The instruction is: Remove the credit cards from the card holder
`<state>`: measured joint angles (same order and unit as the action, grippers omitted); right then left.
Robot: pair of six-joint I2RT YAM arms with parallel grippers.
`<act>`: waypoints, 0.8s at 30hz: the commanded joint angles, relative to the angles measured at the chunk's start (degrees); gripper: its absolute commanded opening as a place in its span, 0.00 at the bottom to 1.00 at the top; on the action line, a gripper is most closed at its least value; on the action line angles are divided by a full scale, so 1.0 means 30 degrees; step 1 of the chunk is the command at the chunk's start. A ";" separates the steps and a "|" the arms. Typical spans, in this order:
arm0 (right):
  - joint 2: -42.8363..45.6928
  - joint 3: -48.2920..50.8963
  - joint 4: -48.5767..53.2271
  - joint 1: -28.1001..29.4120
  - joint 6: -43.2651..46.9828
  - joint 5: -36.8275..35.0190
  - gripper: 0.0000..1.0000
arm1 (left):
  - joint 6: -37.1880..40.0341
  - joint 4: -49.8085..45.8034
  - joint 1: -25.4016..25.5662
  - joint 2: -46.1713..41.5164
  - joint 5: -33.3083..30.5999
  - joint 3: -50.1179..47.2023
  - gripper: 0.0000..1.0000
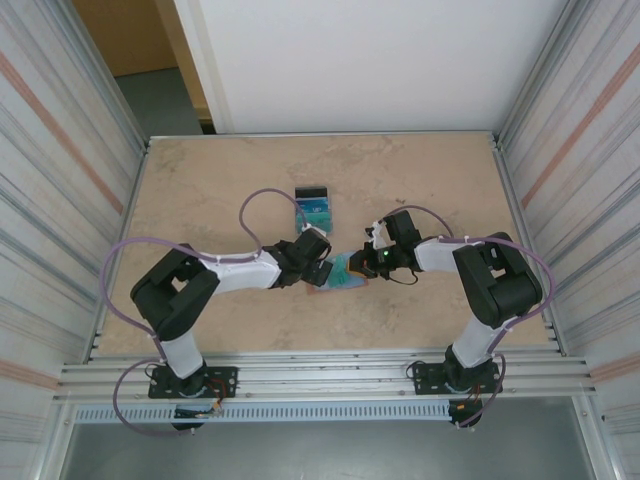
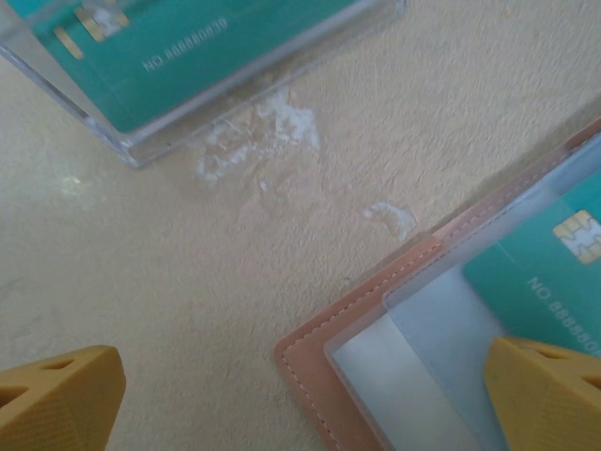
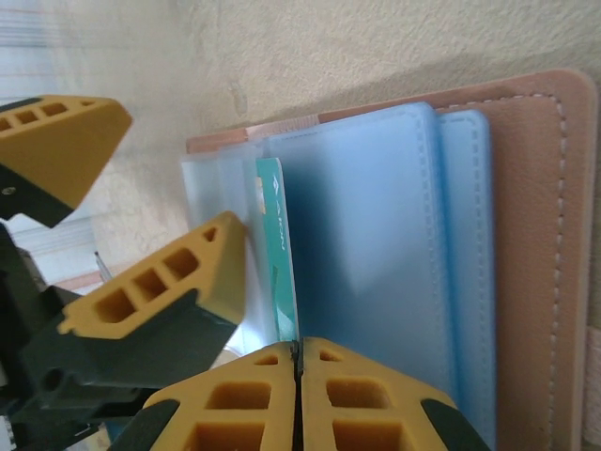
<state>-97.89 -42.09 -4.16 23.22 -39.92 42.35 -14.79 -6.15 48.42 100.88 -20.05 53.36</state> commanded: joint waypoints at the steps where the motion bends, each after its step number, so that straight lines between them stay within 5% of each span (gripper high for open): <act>1: -0.0017 0.0213 -0.0826 -0.0043 -0.0349 0.0823 0.11 | 0.0388 -0.0488 0.0089 0.0485 0.0285 0.0451 0.99; 11: -0.1280 0.0617 -0.3834 0.0038 -0.1708 0.2166 0.21 | 0.0417 -0.0903 0.0047 0.0692 0.0349 0.0298 0.99; 18: -0.1210 0.0611 -0.3223 0.0030 -0.1269 0.1368 0.06 | 0.0229 -0.0986 0.0060 0.0447 0.0273 0.0175 0.99; 24: 0.0780 -0.0029 0.1036 -0.0272 0.1334 -0.0950 0.00 | 0.0183 -0.1186 -0.0008 -0.0391 -0.0024 -0.0289 0.99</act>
<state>-99.33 -40.88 -9.63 23.14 -41.41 43.88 -14.81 -6.20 48.40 101.45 -19.53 54.08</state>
